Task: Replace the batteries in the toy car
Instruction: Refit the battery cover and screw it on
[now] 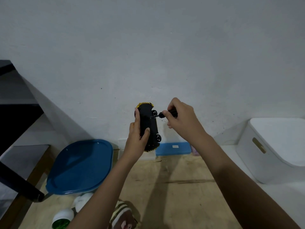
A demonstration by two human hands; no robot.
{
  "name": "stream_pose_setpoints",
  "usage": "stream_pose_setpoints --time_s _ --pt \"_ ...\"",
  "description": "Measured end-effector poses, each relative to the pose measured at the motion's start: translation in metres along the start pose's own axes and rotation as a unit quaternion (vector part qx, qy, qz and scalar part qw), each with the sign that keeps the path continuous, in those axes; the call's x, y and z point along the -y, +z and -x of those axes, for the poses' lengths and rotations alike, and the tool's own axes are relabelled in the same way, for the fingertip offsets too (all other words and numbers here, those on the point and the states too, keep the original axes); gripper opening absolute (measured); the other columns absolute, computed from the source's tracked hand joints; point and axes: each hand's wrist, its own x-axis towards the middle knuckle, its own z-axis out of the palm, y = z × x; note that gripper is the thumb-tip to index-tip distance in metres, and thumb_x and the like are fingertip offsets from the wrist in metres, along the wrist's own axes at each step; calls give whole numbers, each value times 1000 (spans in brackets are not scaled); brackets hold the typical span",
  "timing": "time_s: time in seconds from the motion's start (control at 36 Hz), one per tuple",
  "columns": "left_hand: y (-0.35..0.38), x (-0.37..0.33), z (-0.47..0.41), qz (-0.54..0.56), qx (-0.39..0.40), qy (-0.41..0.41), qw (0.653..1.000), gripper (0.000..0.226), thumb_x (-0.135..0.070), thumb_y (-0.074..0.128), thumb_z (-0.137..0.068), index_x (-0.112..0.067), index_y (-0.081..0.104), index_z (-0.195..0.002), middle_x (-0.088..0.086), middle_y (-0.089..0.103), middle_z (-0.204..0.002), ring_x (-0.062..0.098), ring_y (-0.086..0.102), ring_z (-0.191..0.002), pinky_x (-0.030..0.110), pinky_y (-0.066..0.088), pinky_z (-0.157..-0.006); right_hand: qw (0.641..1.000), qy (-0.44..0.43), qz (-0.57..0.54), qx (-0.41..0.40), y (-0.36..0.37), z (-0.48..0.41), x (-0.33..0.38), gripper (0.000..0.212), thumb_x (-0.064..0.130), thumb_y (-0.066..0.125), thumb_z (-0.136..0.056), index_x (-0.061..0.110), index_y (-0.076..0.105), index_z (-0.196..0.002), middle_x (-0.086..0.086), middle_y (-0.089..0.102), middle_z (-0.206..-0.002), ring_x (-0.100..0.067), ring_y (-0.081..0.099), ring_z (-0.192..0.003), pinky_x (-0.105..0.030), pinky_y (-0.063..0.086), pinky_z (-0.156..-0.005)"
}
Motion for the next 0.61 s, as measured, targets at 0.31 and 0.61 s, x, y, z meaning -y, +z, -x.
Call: stream_pose_setpoints --time_s 0.31,0.61 --pt "-7 -14 3 231 23 -56 971 73 -12 45 -98 -51 1 -142 -11 36 -142 -6 55 -109 14 52 -79 954 25 -238 -180 -13 1 6 14 14 64 -87 17 52 -82 -5 62 -75 -11 64 -56 -19 51 -56" --pt "-5 -14 3 225 20 -83 971 72 -12 44 -99 -50 2 -144 -3 41 -144 14 56 -116 23 54 -86 969 3 -196 -149 1 7 5 14 16 58 -92 16 46 -85 -10 60 -77 -12 61 -59 -25 52 -56"
